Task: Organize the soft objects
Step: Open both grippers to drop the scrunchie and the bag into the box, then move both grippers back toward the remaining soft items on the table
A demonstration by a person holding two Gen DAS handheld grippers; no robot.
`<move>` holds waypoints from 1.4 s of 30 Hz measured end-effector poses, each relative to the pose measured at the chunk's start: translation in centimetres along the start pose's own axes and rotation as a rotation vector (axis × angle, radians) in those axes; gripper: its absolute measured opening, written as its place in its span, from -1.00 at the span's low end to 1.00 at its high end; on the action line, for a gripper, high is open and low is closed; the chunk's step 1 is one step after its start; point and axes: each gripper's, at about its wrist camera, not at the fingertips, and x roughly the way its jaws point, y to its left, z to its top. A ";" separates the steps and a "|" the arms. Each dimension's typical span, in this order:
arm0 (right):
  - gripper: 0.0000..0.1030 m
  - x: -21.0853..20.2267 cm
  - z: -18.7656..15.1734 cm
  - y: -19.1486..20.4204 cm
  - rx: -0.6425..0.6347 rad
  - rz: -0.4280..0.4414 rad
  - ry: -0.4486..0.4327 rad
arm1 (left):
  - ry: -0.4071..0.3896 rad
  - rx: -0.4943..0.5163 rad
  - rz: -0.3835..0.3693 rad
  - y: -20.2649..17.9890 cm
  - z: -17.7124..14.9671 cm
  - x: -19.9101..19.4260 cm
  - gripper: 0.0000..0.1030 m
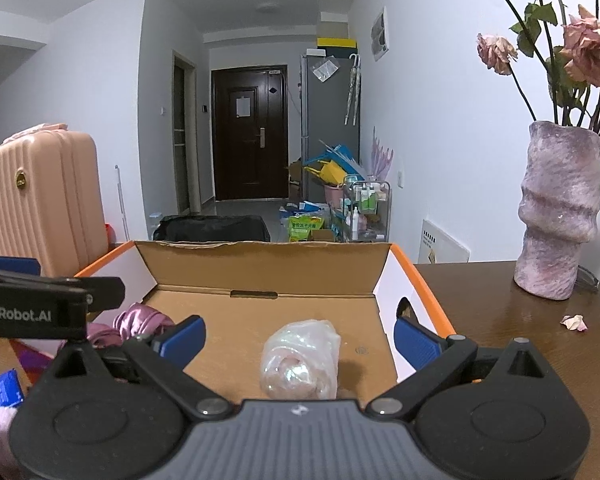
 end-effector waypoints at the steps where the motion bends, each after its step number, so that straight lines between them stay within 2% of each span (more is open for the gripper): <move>1: 0.96 -0.2 -0.1 0.0 -0.003 -0.002 -0.002 | -0.002 0.003 -0.001 -0.1 0.0 -0.2 1.00; 12: 0.96 -3.1 -1.1 -1.1 0.000 -0.024 -0.015 | 0.037 -0.036 -0.053 0.6 -1.5 -2.5 1.00; 21: 0.96 -6.7 -1.7 -1.2 0.001 -0.024 -0.058 | -0.084 -0.050 0.005 1.9 0.1 -7.1 1.00; 26: 0.97 -8.7 -2.4 -0.6 -0.010 -0.010 -0.065 | -0.145 -0.067 -0.007 2.9 0.9 -10.5 1.00; 35: 0.97 -12.8 -4.1 0.5 -0.022 0.008 -0.070 | -0.085 -0.032 -0.015 2.4 -1.6 -13.0 1.00; 42: 0.99 -15.9 -5.2 1.3 -0.029 0.021 -0.083 | -0.071 -0.041 -0.015 2.8 -3.4 -15.4 1.00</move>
